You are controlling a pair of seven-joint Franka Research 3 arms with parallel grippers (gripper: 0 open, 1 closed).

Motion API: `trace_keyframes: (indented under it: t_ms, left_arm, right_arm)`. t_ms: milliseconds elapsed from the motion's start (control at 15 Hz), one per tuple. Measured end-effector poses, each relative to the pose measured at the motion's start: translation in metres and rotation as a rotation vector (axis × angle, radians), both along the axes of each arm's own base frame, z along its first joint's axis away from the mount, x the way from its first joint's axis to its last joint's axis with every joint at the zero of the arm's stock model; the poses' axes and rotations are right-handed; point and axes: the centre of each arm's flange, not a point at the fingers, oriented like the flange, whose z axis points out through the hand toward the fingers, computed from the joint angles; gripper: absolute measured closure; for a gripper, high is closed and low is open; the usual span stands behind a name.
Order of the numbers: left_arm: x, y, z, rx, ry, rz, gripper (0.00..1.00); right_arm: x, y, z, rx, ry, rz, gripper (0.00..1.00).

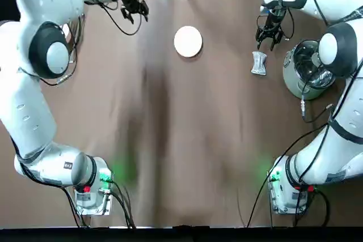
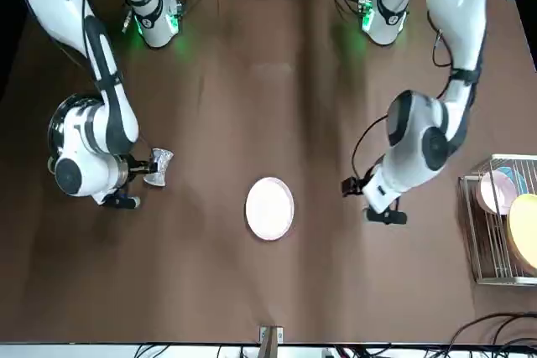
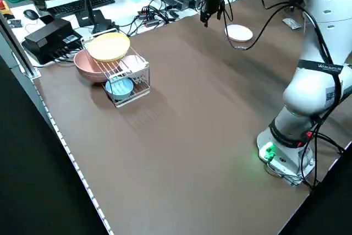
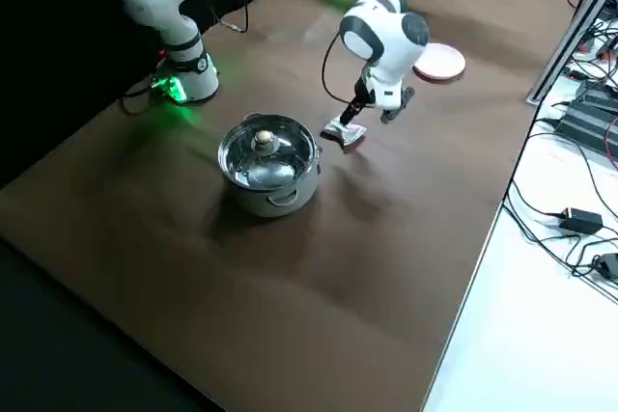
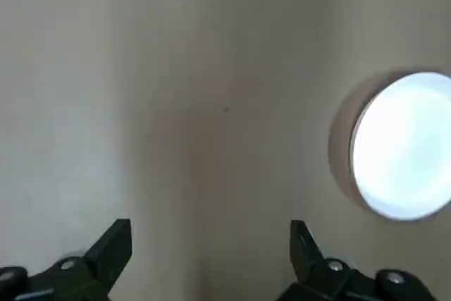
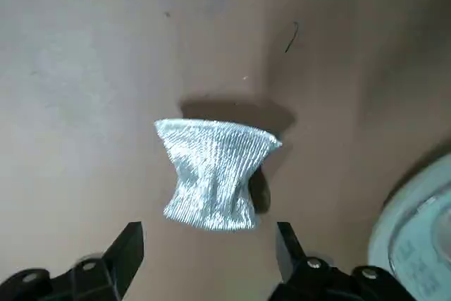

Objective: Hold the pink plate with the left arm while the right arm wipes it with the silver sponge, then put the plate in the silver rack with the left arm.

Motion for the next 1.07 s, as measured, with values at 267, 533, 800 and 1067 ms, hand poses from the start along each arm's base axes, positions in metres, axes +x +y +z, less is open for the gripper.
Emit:
trace_keyframes:
  t_ms: [267, 533, 800, 1067]
  left_arm:
    - [0.000, -0.033, -0.041, -0.019, -0.035, 0.029, 0.01]
    - [-0.003, -0.079, -0.080, -0.051, -0.057, 0.085, 0.01]
    - [-0.003, -0.113, -0.095, -0.096, -0.085, 0.080, 0.01]
    - [-0.008, -0.128, -0.115, -0.124, -0.090, 0.040, 0.02]
  right_arm:
    - [-0.002, -0.003, -0.037, -0.016, 0.033, -0.030, 0.25]
    - [-0.005, -0.003, -0.052, -0.022, 0.055, -0.037, 0.47]
    - [-0.006, -0.002, -0.057, -0.023, 0.063, -0.038, 0.55]
    - [-0.007, -0.002, -0.058, -0.023, 0.066, -0.037, 0.54]
